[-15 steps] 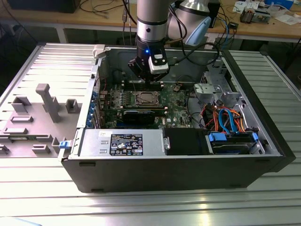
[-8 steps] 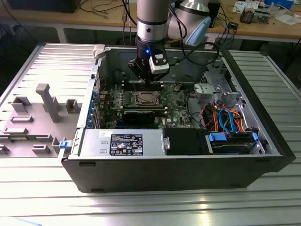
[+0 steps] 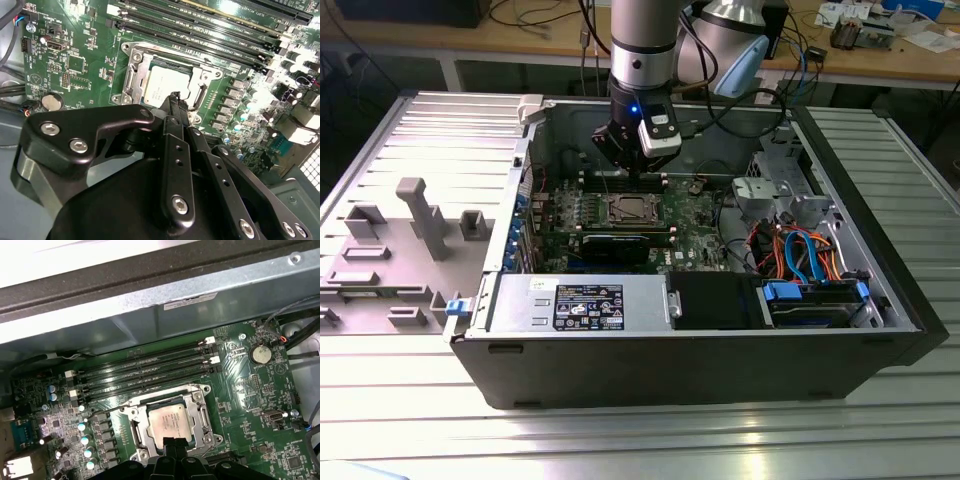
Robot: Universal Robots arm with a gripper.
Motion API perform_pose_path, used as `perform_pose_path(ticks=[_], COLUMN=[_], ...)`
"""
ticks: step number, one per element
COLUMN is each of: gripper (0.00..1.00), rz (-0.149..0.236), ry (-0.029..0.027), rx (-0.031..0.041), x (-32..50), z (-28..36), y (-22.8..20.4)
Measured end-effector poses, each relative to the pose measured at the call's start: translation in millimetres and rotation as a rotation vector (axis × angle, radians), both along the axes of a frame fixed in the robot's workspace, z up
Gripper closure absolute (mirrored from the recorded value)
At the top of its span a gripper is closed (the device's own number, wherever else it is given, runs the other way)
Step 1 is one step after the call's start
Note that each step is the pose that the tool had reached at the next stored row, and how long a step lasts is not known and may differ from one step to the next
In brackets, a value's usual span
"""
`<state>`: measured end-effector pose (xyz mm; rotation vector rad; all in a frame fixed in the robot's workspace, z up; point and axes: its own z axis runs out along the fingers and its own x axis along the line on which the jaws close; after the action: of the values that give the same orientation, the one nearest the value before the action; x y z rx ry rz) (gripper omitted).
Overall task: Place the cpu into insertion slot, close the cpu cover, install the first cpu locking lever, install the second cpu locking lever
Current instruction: 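Install the first cpu locking lever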
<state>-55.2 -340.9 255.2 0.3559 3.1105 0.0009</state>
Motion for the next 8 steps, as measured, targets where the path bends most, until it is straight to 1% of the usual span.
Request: perform_pose_path(ticks=[8], gripper=[0.89], rz=[0.022], ry=[0.0000], rx=[0.0000], x=[0.0], z=[0.0], y=[0.0])
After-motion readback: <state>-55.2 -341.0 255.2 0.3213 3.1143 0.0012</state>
